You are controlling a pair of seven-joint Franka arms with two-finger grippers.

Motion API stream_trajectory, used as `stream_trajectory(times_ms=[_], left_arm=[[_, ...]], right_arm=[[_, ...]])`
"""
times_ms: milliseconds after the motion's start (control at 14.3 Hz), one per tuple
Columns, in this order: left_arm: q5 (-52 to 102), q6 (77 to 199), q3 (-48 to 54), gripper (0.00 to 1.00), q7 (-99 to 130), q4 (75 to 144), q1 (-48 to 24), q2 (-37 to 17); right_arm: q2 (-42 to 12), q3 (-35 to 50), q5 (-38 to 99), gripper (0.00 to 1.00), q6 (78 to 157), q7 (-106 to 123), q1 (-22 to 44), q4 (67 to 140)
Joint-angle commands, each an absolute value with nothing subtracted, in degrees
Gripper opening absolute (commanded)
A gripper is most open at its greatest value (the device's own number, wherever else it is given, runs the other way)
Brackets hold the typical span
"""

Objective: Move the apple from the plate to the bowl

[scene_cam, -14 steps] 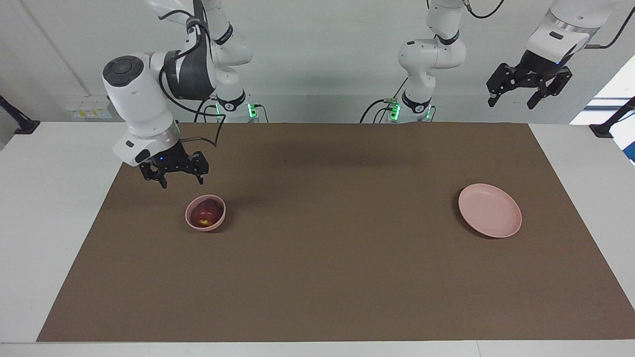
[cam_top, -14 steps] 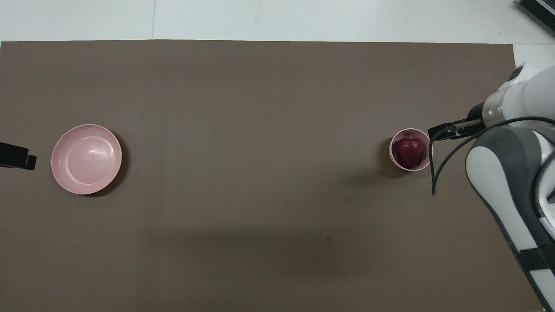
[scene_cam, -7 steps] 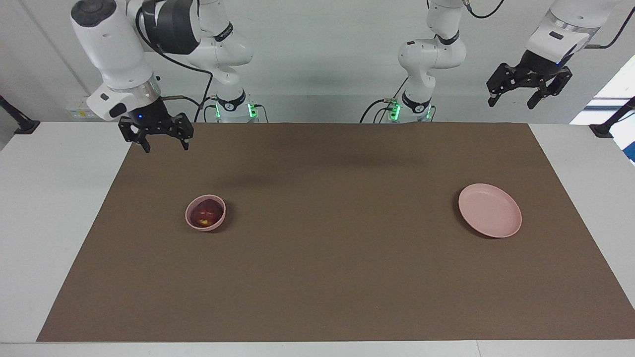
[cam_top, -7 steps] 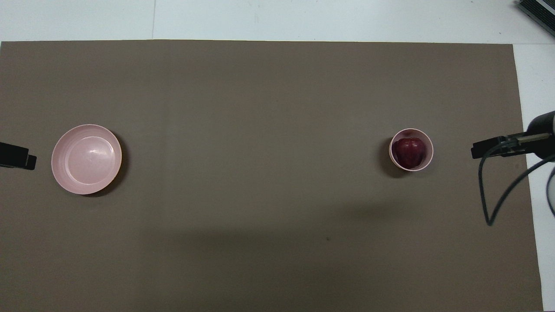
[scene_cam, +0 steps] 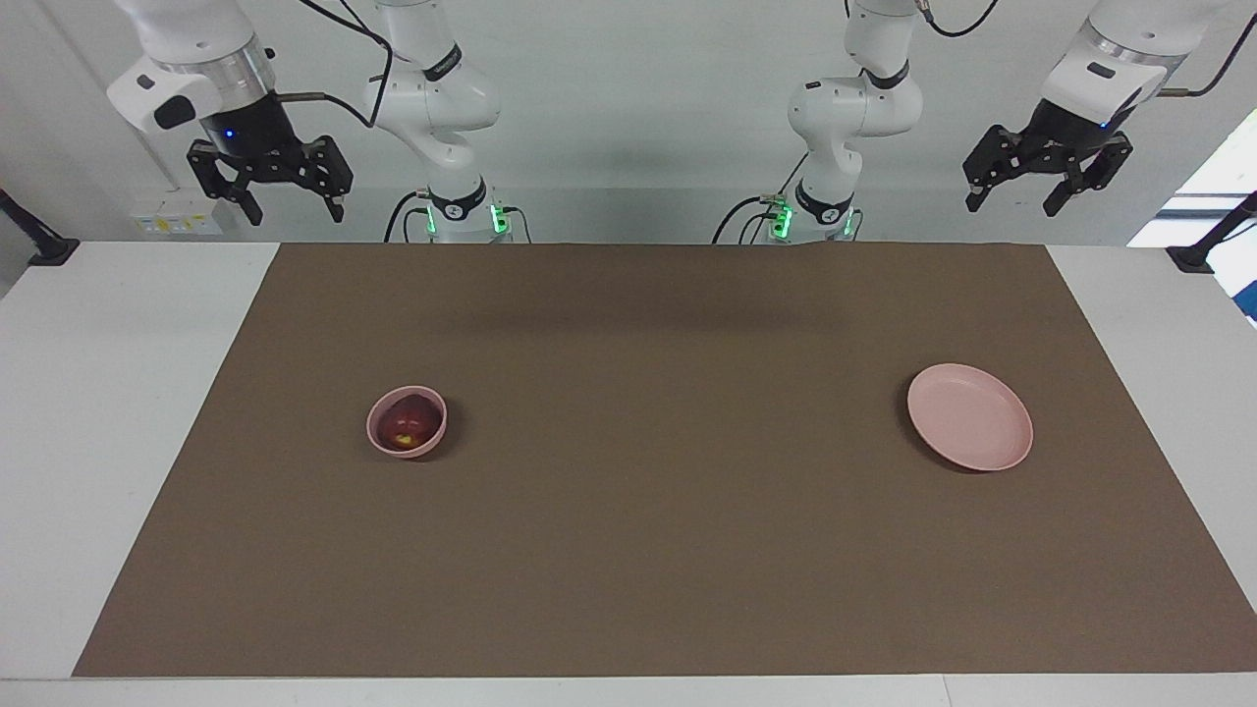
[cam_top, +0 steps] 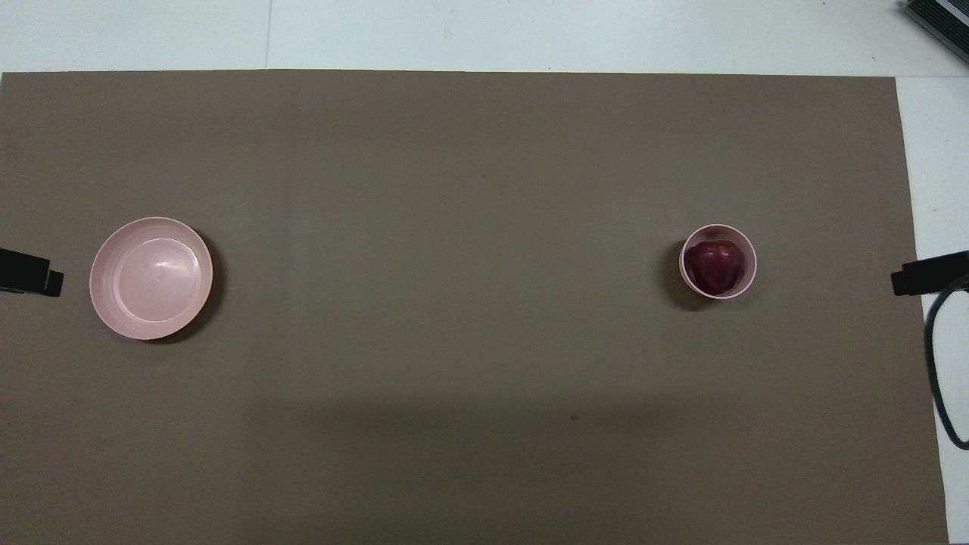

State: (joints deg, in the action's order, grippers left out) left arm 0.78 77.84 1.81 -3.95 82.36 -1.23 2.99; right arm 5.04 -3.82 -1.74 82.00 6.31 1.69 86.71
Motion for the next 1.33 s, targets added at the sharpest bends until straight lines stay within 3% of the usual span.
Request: stream_trajectory(times_ms=[0, 560, 770, 1260], left_arm=[[0.6, 77.9, 1.4, 1.0, -3.8, 83.9, -1.5, 4.4], [0.6, 77.9, 1.4, 1.0, -3.8, 83.9, -1.5, 4.5], [0.6, 77.9, 1.4, 1.0, -3.8, 83.9, -1.5, 4.4], [0.6, 77.9, 1.4, 1.0, -3.8, 83.9, -1.5, 4.4]], right_arm=[[8.0, -3.2, -2.4, 1.0, 82.4, 5.2, 1.8, 90.1], [8.0, -3.2, -0.6, 1.0, 82.3, 4.3, 1.5, 90.0], [6.3, -3.0, -0.2, 1.0, 76.8, 4.4, 1.7, 86.2], [7.2, -2.6, -1.4, 1.0, 80.4, -0.1, 2.3, 88.2]])
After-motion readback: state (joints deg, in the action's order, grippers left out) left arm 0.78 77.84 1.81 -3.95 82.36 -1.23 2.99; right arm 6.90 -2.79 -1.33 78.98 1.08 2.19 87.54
